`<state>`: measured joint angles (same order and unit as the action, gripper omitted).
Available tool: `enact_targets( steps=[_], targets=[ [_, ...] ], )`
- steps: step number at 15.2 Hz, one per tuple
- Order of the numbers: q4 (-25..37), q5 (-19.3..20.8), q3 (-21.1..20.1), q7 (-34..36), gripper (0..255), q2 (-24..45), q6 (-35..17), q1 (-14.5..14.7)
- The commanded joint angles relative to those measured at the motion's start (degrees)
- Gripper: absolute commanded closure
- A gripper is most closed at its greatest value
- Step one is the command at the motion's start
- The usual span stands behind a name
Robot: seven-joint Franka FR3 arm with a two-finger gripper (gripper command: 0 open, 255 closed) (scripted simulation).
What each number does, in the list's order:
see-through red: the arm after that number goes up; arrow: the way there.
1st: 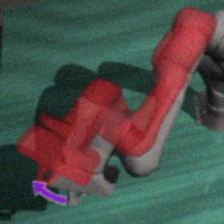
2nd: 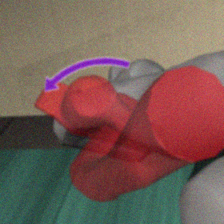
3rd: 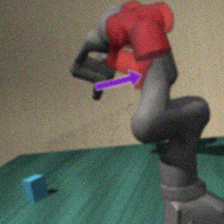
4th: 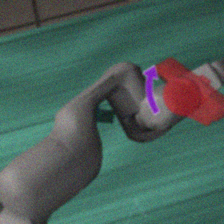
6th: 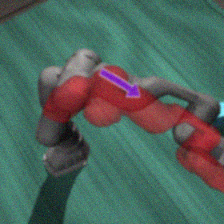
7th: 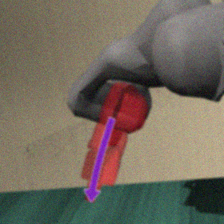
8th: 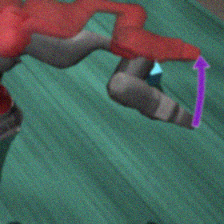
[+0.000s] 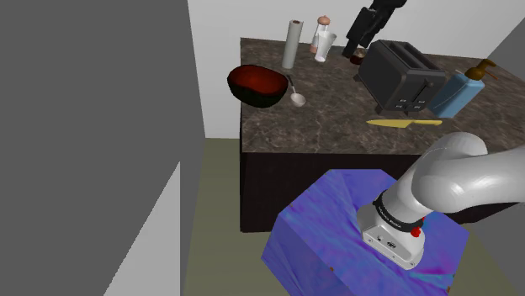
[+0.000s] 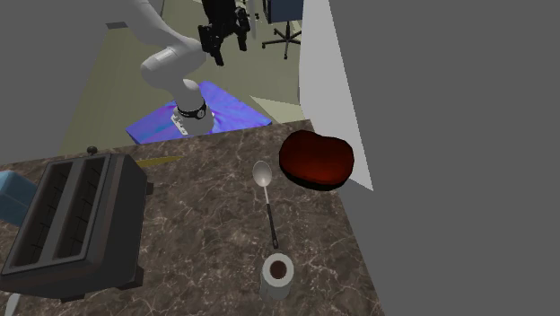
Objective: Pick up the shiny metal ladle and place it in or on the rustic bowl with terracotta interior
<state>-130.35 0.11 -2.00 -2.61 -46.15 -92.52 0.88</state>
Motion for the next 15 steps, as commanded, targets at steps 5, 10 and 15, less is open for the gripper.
enact_targets(
  steps=[5,10,15],
  targets=[
    [-0.41,-0.50,0.52,3.30,0,6.58,-6.03,-1.96],
    [0.41,-1.20,1.39,7.18,0,15.52,-12.95,-4.20],
    [2.59,-2.10,2.59,10.73,0,24.96,-19.01,-6.10]
  ],
)
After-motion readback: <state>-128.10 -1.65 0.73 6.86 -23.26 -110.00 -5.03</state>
